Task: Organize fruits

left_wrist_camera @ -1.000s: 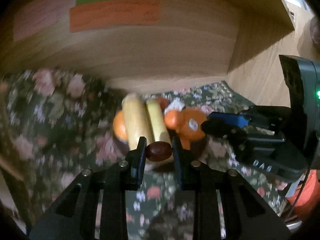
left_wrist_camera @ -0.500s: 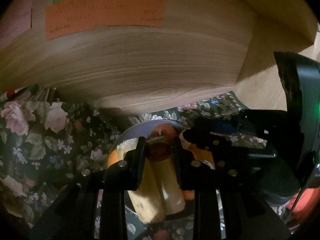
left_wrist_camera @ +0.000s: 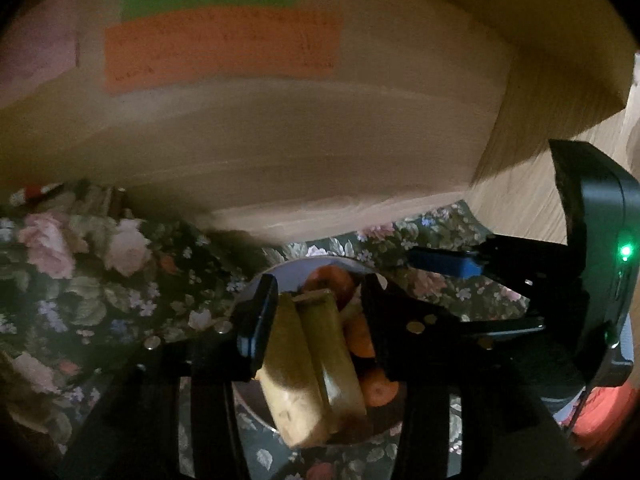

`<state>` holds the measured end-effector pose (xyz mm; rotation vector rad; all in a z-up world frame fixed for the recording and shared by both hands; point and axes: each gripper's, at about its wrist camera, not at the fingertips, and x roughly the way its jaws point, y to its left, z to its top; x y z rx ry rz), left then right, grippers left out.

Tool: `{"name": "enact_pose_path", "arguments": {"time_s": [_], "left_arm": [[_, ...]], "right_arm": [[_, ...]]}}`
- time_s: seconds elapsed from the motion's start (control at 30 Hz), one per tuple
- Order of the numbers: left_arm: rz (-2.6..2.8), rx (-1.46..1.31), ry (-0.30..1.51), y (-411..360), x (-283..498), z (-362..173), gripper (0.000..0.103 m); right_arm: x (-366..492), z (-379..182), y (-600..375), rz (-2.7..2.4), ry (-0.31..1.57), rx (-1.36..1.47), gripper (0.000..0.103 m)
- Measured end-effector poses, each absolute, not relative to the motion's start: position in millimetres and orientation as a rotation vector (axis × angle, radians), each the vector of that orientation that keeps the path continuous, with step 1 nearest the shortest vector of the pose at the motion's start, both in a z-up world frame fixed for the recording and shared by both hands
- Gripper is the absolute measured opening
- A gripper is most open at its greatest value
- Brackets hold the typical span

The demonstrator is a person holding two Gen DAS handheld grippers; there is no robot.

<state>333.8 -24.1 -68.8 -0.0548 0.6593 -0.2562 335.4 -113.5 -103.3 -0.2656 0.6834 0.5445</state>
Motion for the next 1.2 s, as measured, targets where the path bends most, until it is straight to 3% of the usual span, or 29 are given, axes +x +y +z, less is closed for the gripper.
{"name": "enact_pose_path", "arguments": {"time_s": [0.37, 0.83, 1.0, 1.2], "left_arm": [[-0.215, -0.049, 0.582, -4.3, 265.0, -52.2, 0.044], [-0.157, -0.075, 0.742, 34.3, 217.2, -133.6, 0.044], [-0.167, -0.078, 0.775, 34.6, 218.2, -152.3, 0.044], [-0.184, -0.085, 0.775, 29.9, 219.9, -153.9, 0.044]], "right_arm": [[275.3, -80.0, -131.3, 0.569, 0.616, -0.199, 0.044], [233.0, -175.8, -90.9, 0.674, 0.887, -0.247, 0.044], [230.3, -181.7, -83.5, 0.698, 0.9, -0.25, 0.043], [223.5, -179.4, -77.0, 0.739, 0.888, -0.279, 0.021]]}}
